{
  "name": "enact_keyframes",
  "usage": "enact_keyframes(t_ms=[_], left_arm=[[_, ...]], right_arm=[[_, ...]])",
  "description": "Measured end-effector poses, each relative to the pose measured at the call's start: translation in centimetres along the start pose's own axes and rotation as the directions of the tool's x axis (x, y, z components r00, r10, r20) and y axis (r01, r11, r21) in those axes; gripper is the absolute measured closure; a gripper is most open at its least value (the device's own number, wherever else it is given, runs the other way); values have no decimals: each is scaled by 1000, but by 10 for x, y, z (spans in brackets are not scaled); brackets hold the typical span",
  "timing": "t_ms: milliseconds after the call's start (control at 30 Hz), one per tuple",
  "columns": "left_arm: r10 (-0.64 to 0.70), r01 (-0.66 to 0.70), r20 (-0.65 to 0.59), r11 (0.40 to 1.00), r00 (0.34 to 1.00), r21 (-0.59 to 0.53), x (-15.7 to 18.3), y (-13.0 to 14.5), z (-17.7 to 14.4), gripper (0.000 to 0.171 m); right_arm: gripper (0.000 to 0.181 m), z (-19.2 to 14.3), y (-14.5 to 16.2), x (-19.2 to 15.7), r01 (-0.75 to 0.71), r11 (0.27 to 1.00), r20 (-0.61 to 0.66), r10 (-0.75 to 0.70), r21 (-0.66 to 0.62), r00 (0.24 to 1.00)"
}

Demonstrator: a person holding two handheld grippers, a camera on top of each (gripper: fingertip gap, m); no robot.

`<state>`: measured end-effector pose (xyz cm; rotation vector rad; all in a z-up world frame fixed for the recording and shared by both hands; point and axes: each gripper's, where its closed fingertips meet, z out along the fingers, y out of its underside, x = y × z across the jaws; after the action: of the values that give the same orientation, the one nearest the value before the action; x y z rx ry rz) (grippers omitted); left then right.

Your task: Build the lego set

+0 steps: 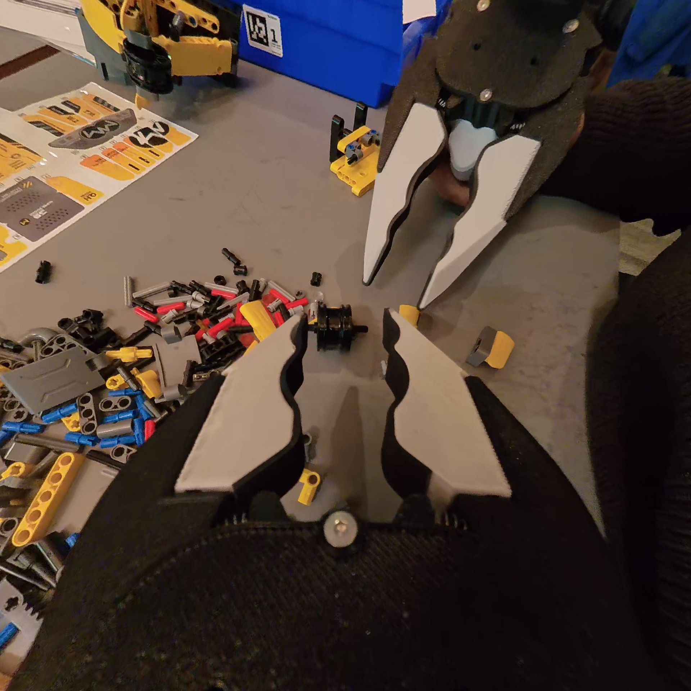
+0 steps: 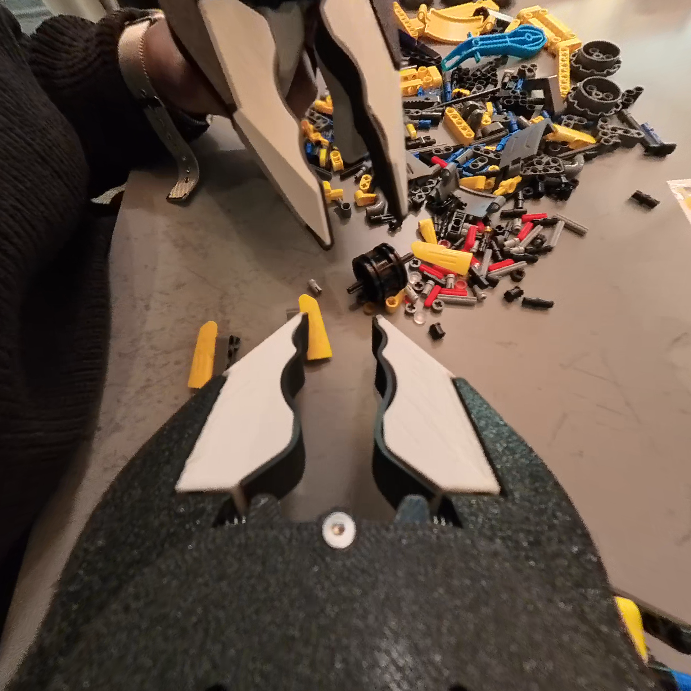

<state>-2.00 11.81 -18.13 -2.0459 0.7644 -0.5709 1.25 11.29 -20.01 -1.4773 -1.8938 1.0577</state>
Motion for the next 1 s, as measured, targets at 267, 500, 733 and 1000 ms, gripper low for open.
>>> enact_keyframes(t_ms=[267, 500, 733, 1000], left_arm=[[-37, 37, 20, 999, 999, -3, -6, 2, -1, 130], [-19, 20, 42, 999, 999, -35, -8, 8, 3, 128], [-1, 4, 60, 999, 998, -44, -9, 9, 4, 126], [-3, 6, 87, 999, 996, -35, -14, 8, 2, 135]], right_arm=[[129, -4, -6, -6, 31, 998, 17, -32, 45, 999], [121, -4, -5, 1, 8, 999, -7, -8, 39, 1000], [123, -6, -4, 15, -75, 996, -47, 77, 45, 996], [124, -13, -8, 26, -122, 988, -83, 130, 95, 988]])
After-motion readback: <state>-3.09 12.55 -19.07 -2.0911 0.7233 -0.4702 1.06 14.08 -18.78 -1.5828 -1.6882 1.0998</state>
